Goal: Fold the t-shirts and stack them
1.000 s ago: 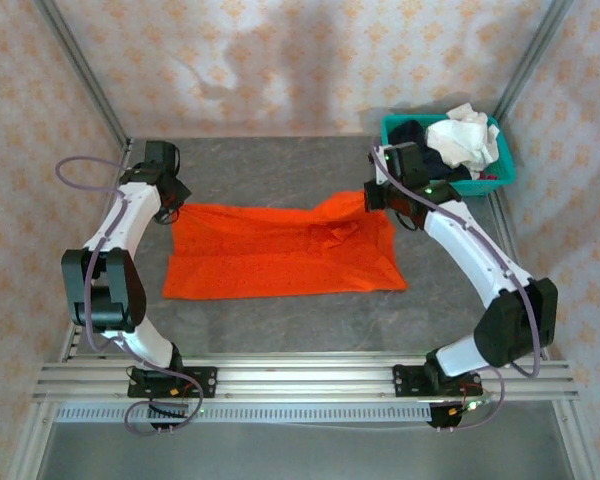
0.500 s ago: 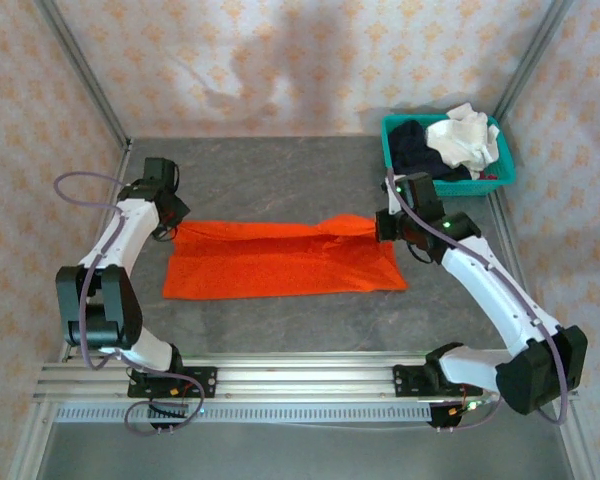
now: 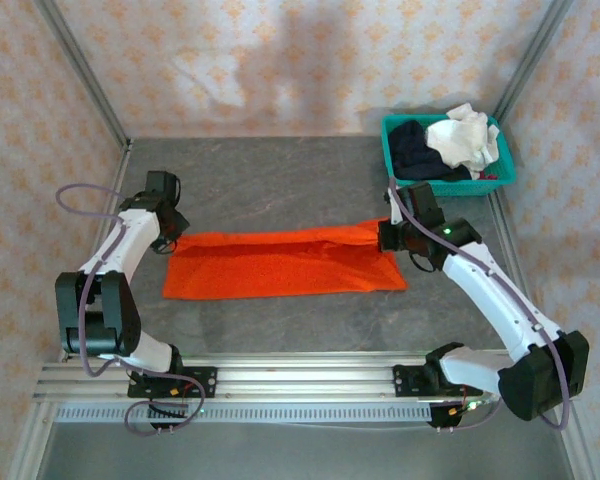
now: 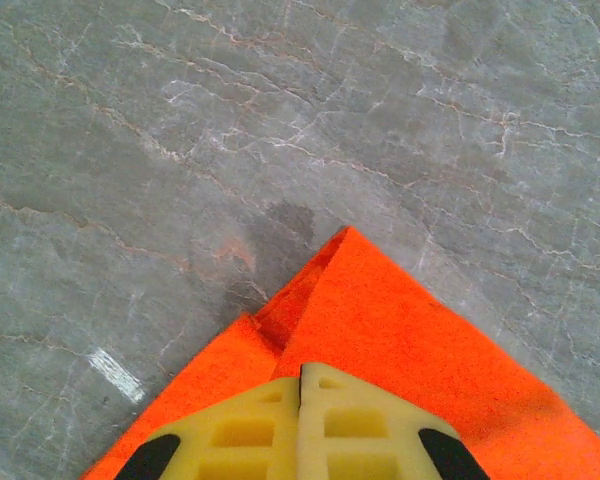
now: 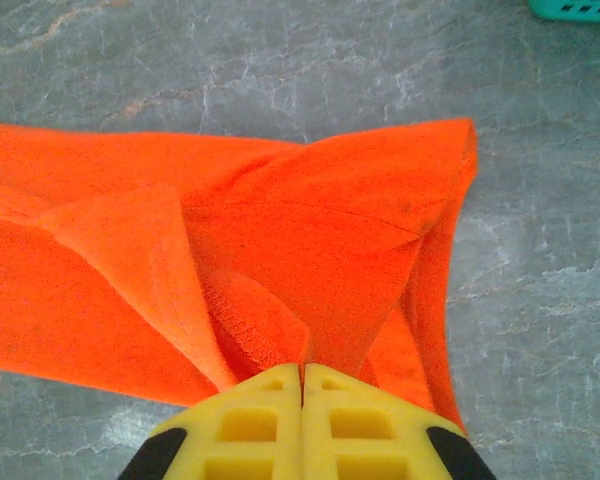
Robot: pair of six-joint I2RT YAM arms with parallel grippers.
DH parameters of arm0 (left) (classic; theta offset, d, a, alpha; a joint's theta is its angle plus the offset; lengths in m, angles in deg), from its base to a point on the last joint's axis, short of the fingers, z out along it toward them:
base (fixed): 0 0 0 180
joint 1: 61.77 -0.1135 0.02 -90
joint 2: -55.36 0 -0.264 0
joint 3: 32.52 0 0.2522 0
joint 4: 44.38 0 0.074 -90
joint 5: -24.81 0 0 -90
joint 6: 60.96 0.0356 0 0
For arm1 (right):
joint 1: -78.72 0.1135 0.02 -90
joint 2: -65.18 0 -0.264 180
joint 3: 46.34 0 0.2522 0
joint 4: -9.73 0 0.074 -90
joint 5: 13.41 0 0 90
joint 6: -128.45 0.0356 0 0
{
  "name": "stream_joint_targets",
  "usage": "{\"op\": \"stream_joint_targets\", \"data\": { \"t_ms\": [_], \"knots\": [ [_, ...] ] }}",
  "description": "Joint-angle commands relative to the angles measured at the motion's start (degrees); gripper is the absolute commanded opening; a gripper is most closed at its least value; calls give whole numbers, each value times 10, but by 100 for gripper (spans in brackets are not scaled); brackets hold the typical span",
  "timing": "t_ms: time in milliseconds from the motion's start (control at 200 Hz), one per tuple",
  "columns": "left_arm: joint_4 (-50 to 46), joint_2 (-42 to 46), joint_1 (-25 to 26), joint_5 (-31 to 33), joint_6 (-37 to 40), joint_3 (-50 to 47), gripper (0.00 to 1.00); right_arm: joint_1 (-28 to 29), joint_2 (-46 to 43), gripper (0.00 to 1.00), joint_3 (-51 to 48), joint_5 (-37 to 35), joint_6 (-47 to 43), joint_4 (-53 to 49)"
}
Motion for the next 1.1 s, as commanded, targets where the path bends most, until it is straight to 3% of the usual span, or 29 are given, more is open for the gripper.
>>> {"op": "stream_joint_targets", "data": {
  "t_ms": [0, 831, 1096],
  "knots": [
    [-6, 1, -8, 33, 12, -3, 0, 2, -12, 0, -14, 17, 16, -18],
    [38, -75, -13, 42, 9, -4, 0, 3, 26, 0, -47, 74, 25, -30],
    [14, -38, -13, 46, 16, 43, 0, 3, 16, 0, -52, 79, 28, -40]
  ]
}}
